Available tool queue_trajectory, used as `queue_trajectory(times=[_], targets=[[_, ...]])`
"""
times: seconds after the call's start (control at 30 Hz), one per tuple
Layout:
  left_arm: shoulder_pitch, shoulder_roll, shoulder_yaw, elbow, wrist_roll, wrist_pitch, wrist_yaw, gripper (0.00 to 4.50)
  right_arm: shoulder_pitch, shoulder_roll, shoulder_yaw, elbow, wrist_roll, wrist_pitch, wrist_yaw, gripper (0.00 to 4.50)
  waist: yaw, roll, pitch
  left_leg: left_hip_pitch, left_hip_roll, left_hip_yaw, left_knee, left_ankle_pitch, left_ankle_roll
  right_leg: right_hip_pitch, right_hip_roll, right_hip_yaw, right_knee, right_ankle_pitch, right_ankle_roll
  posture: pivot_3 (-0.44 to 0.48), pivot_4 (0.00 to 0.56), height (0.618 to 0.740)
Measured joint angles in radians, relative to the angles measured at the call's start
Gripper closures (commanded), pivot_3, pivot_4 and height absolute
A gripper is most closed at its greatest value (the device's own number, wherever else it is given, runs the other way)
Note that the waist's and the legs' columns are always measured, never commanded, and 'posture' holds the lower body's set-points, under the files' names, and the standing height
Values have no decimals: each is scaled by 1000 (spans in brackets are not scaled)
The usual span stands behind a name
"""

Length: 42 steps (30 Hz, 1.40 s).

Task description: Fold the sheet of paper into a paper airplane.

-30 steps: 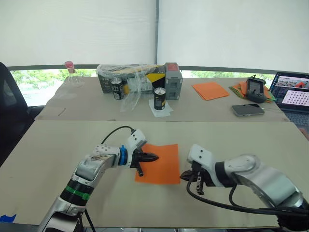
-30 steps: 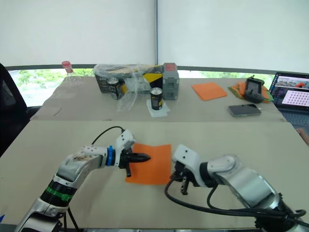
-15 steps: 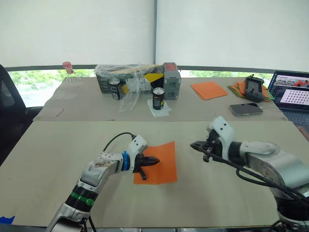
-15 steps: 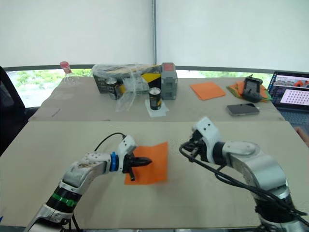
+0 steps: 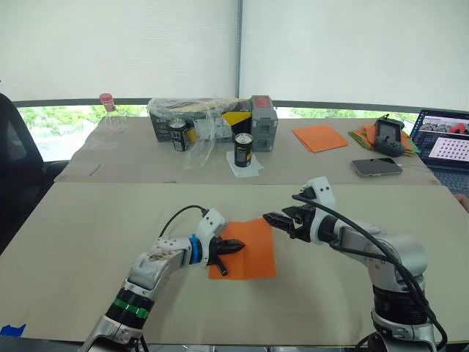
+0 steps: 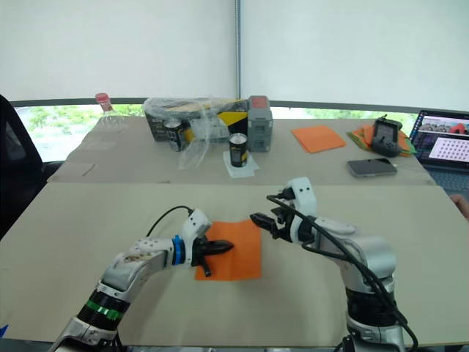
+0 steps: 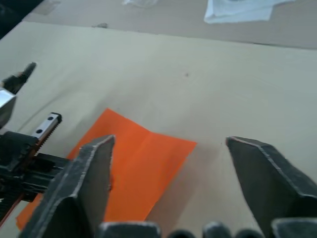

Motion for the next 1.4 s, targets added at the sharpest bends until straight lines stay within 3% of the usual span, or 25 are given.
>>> queue_trajectory(times=[0.33, 0.43, 0.77, 0.93, 1.13, 1.4], targets=[[8, 6, -14, -7, 8, -16, 1, 4500, 8, 53, 0, 174, 5, -16, -8, 209, -4, 1, 0, 2, 0, 0, -1, 0, 0, 1, 0, 0, 1, 0, 0, 0, 150, 739], [9, 6, -15, -8, 8, -16, 1, 4500, 6, 49, 31, 210, 0, -47, 5, 1028, -4, 1, 0, 1, 0, 0, -1, 0, 0, 1, 0, 0, 1, 0, 0, 0, 150, 739], [10, 12, -20, -16, 8, -14, 1, 4500, 6, -51, 200, 143, -82, -207, 78, 4476, -4, 1, 0, 1, 0, 0, -1, 0, 0, 1, 0, 0, 0, 0, 0, 0, 150, 739], [7, 15, -21, -17, 8, -11, -1, 4500, 20, -105, 296, 58, -135, -262, 92, 4476, -4, 1, 0, 1, 0, 0, -1, 0, 0, 1, 1, 0, 0, 0, 0, 0, 150, 739], [0, 14, -24, -14, 8, -8, -7, 4500, 27, -228, 489, -2, -322, -433, 123, 4476, -3, 1, 0, 1, 0, 0, -1, 0, 0, 1, 1, -1, -1, 0, 0, 0, 150, 739], [-13, 0, -7, -3, -9, 24, -11, 4500, 49, -258, 615, 2, -522, -610, 140, 4476, -4, 1, 0, 2, 0, 0, 0, 0, 0, 1, 1, 0, -1, 0, 0, 0, 150, 739]])
